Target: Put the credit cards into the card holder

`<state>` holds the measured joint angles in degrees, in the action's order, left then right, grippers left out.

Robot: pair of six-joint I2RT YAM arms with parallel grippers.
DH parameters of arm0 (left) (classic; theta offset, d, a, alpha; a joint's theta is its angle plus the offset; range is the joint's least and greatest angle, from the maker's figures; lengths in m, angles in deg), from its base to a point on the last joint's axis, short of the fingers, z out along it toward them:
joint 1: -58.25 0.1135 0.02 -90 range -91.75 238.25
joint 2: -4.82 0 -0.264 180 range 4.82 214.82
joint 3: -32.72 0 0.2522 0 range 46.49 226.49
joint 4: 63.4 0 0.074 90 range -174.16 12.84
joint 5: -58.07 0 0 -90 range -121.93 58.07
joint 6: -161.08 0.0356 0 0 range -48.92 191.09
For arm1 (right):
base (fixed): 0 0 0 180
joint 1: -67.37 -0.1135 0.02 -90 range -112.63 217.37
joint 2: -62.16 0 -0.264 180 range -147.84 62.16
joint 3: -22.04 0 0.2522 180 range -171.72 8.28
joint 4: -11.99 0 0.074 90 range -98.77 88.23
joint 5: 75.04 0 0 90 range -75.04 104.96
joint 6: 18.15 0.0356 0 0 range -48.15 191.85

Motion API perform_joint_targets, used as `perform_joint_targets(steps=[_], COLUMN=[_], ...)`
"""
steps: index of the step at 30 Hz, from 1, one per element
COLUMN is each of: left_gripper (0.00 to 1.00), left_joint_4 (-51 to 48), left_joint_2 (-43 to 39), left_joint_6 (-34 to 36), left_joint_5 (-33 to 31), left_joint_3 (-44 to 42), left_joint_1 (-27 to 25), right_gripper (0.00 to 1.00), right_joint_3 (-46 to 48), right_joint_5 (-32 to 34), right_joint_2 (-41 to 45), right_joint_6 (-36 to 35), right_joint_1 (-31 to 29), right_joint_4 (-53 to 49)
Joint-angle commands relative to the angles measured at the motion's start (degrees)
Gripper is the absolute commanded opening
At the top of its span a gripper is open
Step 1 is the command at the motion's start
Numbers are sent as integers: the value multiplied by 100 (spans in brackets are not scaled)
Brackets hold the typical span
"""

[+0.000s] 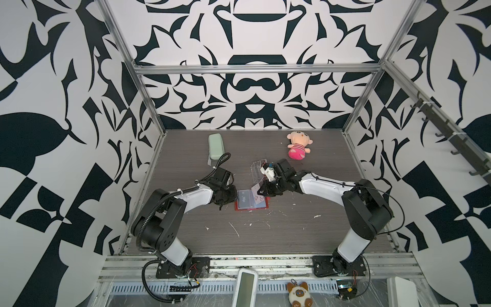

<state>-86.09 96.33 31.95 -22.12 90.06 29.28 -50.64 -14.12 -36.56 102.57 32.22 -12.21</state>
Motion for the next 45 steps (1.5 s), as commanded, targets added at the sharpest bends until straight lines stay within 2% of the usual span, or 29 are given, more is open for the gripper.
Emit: perform_joint_targets(steps=[1,7,30,45], left_gripper=[22,15,12,7], left_joint_4=[-12,-21,-65,-82], left_joint_2=[94,130,216,201], left_joint_6=[-59,-74,-94,-112], left_joint_5=[27,29,-22,-61], left_joint_3=[-113,-174,-195,-261], left_joint_1=[-34,-32,-49,-87], right_gripper=[0,0,0,0], right_joint_3=[15,-4,-75,128], right_joint_5=[-129,-172,-419,-590], right_joint_2=[-59,-204,-517,-728], right_joint_6=[96,127,193,596], right_joint_1=[-35,-44,-79,-66], right_joint_4=[172,178,313,1022])
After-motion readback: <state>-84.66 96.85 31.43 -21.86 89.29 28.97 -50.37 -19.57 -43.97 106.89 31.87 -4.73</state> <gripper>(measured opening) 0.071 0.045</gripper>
